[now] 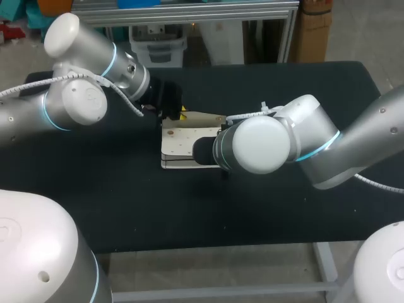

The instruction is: Pick up the bag, open it, inspect its contents, close it, and place it on the opposite side

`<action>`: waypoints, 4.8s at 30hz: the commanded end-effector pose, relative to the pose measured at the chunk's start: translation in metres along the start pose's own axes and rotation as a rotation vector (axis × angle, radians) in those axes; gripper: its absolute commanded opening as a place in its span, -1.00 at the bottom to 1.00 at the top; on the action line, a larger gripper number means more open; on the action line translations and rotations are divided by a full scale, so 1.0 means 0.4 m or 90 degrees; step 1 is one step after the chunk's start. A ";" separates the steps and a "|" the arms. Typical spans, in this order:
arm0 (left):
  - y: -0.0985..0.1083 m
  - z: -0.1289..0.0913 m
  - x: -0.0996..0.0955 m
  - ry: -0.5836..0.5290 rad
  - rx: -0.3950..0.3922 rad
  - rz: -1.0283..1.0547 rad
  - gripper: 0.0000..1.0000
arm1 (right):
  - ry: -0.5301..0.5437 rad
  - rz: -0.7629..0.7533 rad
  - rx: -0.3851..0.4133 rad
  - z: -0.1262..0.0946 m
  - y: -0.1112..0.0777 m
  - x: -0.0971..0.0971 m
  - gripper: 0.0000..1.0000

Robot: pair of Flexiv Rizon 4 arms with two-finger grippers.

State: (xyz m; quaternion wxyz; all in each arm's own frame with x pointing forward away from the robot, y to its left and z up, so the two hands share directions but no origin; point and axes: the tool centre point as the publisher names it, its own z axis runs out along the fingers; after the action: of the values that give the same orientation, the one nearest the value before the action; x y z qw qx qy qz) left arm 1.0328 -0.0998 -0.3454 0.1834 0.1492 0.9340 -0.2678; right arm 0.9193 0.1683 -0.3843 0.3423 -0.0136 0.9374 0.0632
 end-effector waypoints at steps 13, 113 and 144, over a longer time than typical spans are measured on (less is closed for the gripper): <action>-0.011 -0.024 0.004 0.002 0.023 -0.021 -1.00 | -0.006 -0.005 -0.028 -0.040 0.006 -0.031 1.00; -0.186 -0.224 -0.030 -0.125 0.047 -0.120 -1.00 | -0.007 -0.035 -0.115 -0.109 0.017 -0.251 -1.00; -0.173 -0.227 -0.034 -0.108 0.073 -0.136 -1.00 | 0.017 -0.070 -0.116 -0.028 0.051 -0.255 -1.00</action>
State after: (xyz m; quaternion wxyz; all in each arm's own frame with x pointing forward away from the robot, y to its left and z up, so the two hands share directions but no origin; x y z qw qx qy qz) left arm 0.9945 -0.1091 -0.2366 0.2219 0.0369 0.9101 -0.3480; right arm 0.9929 0.1847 -0.3055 0.3341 -0.0965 0.9280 0.1335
